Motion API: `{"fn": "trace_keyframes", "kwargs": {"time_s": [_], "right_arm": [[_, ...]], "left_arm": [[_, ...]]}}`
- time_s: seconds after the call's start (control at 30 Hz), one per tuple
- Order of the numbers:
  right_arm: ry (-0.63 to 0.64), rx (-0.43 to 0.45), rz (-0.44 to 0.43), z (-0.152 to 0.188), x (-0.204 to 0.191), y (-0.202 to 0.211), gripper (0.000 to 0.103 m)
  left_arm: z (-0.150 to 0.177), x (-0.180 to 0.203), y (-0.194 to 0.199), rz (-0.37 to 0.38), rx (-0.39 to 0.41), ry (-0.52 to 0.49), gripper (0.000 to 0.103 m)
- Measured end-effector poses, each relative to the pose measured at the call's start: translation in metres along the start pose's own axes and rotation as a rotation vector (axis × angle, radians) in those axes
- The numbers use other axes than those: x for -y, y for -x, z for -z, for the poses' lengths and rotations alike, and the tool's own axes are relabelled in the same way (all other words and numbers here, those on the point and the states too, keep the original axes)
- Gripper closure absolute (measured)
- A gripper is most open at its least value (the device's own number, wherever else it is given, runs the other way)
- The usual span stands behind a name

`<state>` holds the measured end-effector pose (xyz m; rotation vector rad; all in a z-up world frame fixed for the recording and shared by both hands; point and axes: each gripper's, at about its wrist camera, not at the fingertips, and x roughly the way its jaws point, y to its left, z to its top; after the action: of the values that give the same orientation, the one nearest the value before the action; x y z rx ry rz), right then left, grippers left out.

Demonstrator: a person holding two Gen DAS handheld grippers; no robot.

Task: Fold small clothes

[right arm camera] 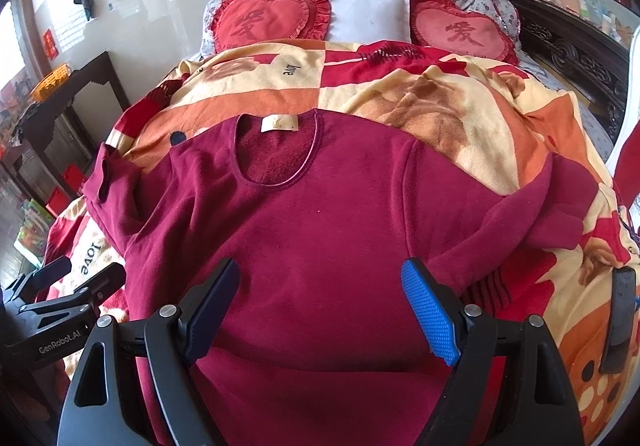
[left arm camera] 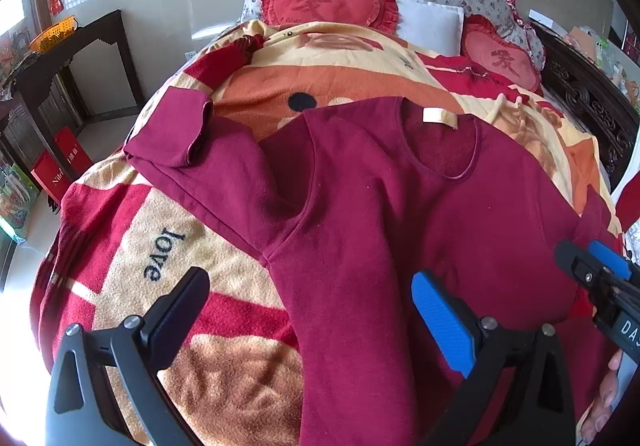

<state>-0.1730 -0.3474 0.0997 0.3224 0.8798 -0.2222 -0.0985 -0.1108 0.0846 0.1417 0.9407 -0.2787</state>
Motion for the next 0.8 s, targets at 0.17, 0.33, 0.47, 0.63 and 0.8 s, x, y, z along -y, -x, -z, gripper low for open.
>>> {"fn": "trace_keyframes", "kwargs": {"time_s": [0.17, 0.33, 0.47, 0.63, 0.8], "right_arm": [[-0.004, -0.011, -0.004, 0.000, -0.001, -0.005, 0.036], [-0.002, -0.022, -0.002, 0.001, -0.002, -0.009, 0.036], [0.000, -0.026, 0.003, -0.001, -0.003, -0.011, 0.036], [0.003, -0.031, 0.008, -0.001, -0.005, -0.015, 0.036], [0.004, -0.033, 0.010, -0.001, -0.007, -0.017, 0.036]], "left_arm": [[0.000, 0.001, -0.002, 0.003, -0.001, -0.004, 0.000], [0.000, 0.002, -0.003, 0.004, -0.004, -0.006, 0.000], [0.000, 0.004, -0.006, 0.002, -0.007, -0.010, 0.000], [0.000, 0.003, -0.009, -0.001, -0.014, -0.008, 0.000], [0.000, 0.002, -0.010, -0.003, -0.015, -0.004, 0.000]]}}
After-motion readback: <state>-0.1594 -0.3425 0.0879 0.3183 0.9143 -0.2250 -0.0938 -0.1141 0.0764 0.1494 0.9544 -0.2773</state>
